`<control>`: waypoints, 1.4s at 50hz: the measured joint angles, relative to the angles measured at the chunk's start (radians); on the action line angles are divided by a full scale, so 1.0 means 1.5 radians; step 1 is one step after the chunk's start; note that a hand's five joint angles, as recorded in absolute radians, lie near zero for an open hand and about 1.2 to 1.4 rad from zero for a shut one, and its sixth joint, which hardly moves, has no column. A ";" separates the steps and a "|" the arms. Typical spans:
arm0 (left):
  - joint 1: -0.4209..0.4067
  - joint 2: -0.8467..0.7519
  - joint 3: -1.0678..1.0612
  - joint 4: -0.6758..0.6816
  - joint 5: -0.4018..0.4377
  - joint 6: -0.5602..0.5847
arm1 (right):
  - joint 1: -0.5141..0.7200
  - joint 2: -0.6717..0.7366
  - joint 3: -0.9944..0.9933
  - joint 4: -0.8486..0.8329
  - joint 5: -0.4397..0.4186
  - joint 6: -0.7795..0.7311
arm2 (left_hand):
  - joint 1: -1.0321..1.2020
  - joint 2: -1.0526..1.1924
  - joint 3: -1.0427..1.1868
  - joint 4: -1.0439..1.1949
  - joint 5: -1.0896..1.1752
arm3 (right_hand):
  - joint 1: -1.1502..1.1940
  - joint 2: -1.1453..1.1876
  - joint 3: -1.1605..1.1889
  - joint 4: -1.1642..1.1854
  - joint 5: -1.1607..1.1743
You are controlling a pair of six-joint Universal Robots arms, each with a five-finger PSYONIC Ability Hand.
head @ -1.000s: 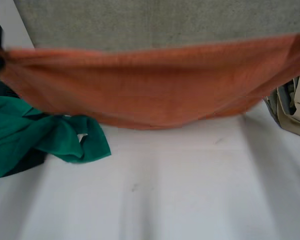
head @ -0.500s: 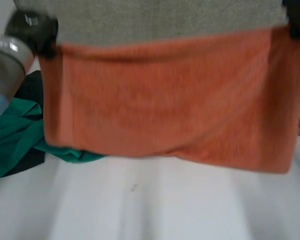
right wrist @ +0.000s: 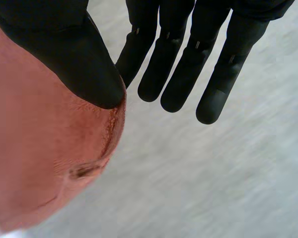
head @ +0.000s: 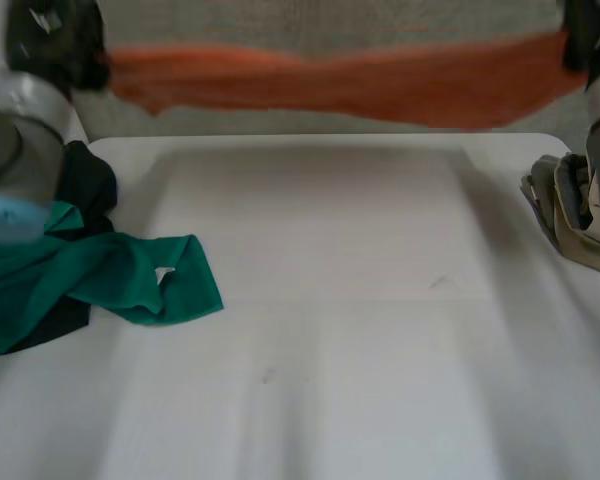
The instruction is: Fold the laundry.
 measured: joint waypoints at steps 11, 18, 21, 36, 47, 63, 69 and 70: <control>-0.009 -0.003 -0.255 -0.026 0.025 0.091 | -0.016 0.039 0.146 0.161 -0.056 -0.092 | 0.000 0.000 0.000 0.000 0.000 | 0.000 0.000 0.000 0.000 0.000; 0.008 0.093 -0.369 -0.177 0.023 0.196 | -0.061 -0.035 0.211 0.394 -0.058 -0.180 | 0.000 0.000 0.000 0.000 0.000 | 0.000 0.000 0.000 0.000 0.000; 0.017 0.151 -0.408 -0.270 0.022 0.241 | -0.090 -0.077 0.243 0.506 -0.058 -0.247 | 0.000 0.000 0.000 0.000 0.000 | 0.000 0.000 0.000 0.000 0.000; 0.005 0.169 -0.338 -0.394 0.018 0.298 | -0.094 -0.089 0.243 0.468 -0.099 -0.316 | 0.000 0.000 0.000 0.000 0.000 | 0.000 0.000 0.000 0.000 0.000; -0.035 -0.053 -0.095 -0.213 -0.044 0.241 | -0.018 0.085 0.093 0.216 -0.015 -0.195 | 0.000 0.000 0.000 0.000 0.000 | 0.000 0.000 0.000 0.000 0.000; -0.077 -0.316 0.221 -0.202 -0.118 0.257 | 0.043 0.331 -0.129 -0.024 0.061 -0.167 | -0.004 -0.030 -0.028 -0.030 -0.004 | -0.182 -0.214 -0.204 -0.208 -0.186; -0.100 -0.313 0.235 -0.189 -0.138 0.253 | 0.059 0.361 -0.184 -0.008 0.062 -0.147 | -0.640 -0.654 -0.649 -0.660 -0.613 | -0.603 -0.645 -0.655 -0.657 -0.622; -0.103 -0.307 0.230 -0.184 -0.140 0.251 | 0.059 0.357 -0.186 0.001 0.062 -0.143 | -0.640 -0.659 -0.655 -0.665 -0.615 | -0.603 -0.648 -0.658 -0.661 -0.622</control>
